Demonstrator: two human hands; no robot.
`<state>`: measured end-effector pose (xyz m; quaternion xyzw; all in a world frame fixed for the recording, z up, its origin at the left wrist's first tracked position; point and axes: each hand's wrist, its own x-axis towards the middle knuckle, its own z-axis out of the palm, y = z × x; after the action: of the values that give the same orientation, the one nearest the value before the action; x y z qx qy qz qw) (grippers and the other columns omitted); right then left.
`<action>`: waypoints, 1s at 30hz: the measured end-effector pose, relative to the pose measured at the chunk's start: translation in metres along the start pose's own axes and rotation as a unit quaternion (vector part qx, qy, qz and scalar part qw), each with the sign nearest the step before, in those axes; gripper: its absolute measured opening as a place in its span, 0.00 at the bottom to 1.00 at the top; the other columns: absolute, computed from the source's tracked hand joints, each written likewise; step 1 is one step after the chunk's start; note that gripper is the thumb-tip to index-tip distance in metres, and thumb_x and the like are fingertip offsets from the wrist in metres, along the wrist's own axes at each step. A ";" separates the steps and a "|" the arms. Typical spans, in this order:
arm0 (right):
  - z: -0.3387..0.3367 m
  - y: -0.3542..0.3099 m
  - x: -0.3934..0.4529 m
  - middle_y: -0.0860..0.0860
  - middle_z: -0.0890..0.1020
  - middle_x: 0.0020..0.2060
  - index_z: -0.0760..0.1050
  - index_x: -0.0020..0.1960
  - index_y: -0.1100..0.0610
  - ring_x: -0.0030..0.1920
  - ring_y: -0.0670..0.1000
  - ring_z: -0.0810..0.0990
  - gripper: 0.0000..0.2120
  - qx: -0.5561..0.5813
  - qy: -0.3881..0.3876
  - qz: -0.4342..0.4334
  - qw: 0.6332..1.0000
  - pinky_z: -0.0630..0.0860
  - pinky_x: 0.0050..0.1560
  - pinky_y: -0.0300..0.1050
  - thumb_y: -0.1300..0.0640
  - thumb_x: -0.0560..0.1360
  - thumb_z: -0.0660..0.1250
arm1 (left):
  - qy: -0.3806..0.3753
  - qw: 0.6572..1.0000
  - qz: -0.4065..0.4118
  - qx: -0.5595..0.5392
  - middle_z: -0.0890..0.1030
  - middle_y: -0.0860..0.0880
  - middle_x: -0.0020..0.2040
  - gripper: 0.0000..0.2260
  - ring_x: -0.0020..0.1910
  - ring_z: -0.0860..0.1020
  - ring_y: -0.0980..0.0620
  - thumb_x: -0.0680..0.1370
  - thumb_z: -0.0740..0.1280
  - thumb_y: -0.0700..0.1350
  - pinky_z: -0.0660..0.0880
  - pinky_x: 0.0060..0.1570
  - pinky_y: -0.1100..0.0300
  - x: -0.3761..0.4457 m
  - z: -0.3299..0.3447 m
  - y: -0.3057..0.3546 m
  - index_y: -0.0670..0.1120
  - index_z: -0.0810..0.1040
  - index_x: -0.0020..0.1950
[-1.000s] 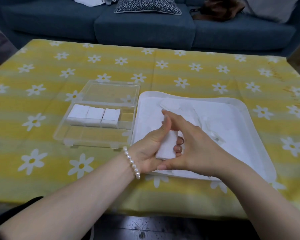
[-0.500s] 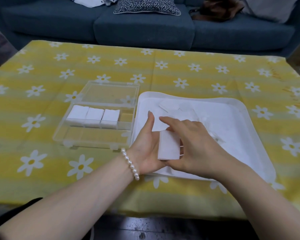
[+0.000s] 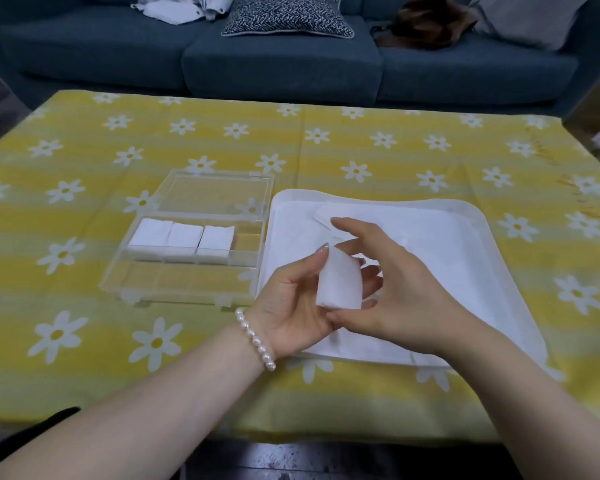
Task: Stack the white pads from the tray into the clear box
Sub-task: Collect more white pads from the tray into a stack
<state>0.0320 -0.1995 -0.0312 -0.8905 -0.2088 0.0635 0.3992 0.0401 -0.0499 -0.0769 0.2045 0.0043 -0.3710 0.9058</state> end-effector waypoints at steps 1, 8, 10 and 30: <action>0.001 -0.001 0.000 0.38 0.75 0.54 0.59 0.66 0.35 0.53 0.42 0.74 0.42 0.000 -0.004 -0.004 1.000 0.71 0.57 0.40 0.55 0.60 0.78 | -0.007 1.000 0.003 -0.005 0.78 0.39 0.55 0.23 0.52 0.80 0.41 0.70 0.74 0.44 0.79 0.43 0.51 0.000 0.001 -0.001 0.40 0.76 0.63; 0.000 -0.001 -0.001 0.40 0.76 0.55 0.60 0.70 0.41 0.55 0.44 0.73 0.44 0.007 -0.018 -0.017 1.000 0.71 0.56 0.40 0.56 0.61 0.78 | 0.001 1.000 0.007 0.028 0.73 0.41 0.65 0.27 0.65 0.74 0.43 0.69 0.75 0.47 0.76 0.57 0.50 0.002 -0.005 0.001 0.40 0.74 0.65; 0.000 -0.001 -0.001 0.40 0.76 0.56 0.58 0.68 0.38 0.56 0.44 0.73 0.44 0.005 -0.022 -0.016 1.000 0.71 0.57 0.40 0.56 0.61 0.78 | 0.003 1.000 0.005 0.022 0.74 0.40 0.64 0.28 0.64 0.74 0.43 0.68 0.76 0.46 0.75 0.58 0.49 0.002 -0.007 0.000 0.41 0.74 0.66; -0.005 0.003 0.001 0.41 0.73 0.58 0.57 0.69 0.36 0.58 0.41 0.71 0.46 -0.006 -0.029 0.004 1.000 0.73 0.56 0.40 0.53 0.59 0.79 | 0.020 0.998 -0.051 0.034 0.74 0.44 0.60 0.35 0.58 0.78 0.46 0.70 0.65 0.66 0.78 0.45 0.53 0.003 -0.002 0.000 0.45 0.70 0.69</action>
<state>0.0351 -0.2042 -0.0300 -0.8912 -0.2176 0.0898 0.3878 0.0431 -0.0513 -0.0789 0.2419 0.0207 -0.4125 0.8780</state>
